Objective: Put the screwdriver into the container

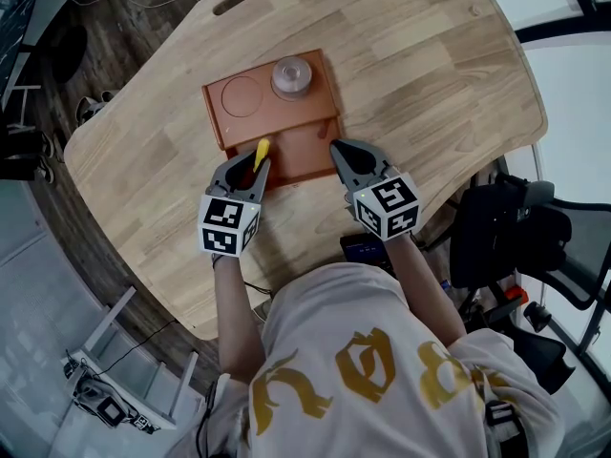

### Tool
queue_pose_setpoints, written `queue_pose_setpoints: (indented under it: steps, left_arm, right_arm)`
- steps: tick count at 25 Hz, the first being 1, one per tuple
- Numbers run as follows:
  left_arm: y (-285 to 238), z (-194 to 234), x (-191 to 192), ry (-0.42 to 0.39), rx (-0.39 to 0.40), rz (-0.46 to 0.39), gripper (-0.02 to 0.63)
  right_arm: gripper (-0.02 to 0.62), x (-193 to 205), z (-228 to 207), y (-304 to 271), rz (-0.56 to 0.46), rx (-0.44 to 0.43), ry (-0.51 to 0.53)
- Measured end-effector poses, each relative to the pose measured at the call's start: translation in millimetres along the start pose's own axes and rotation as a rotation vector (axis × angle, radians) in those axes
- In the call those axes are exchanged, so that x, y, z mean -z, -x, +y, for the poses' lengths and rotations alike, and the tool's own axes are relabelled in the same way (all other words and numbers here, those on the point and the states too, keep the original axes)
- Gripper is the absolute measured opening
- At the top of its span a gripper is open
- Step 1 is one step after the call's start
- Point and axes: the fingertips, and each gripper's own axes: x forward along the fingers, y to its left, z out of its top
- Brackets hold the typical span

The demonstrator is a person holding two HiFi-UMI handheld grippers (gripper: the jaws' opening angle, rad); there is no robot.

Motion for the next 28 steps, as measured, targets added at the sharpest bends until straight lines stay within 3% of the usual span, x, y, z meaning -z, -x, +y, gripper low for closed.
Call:
queue_pose_setpoints:
  steps: [11,28]
  left_arm:
    - [-15.3,-13.1,4.3,-0.113,0.040,0.111,0.077]
    - [-31.8,-12.4,21.0,-0.162,0.036,0.297,0.077]
  right_arm:
    - [0.011,0.8,-2.4,-0.5,0.002,-0.001,-0.008]
    - [0.011,0.4,-7.2,-5.7,0.010,-0.015,-0.014]
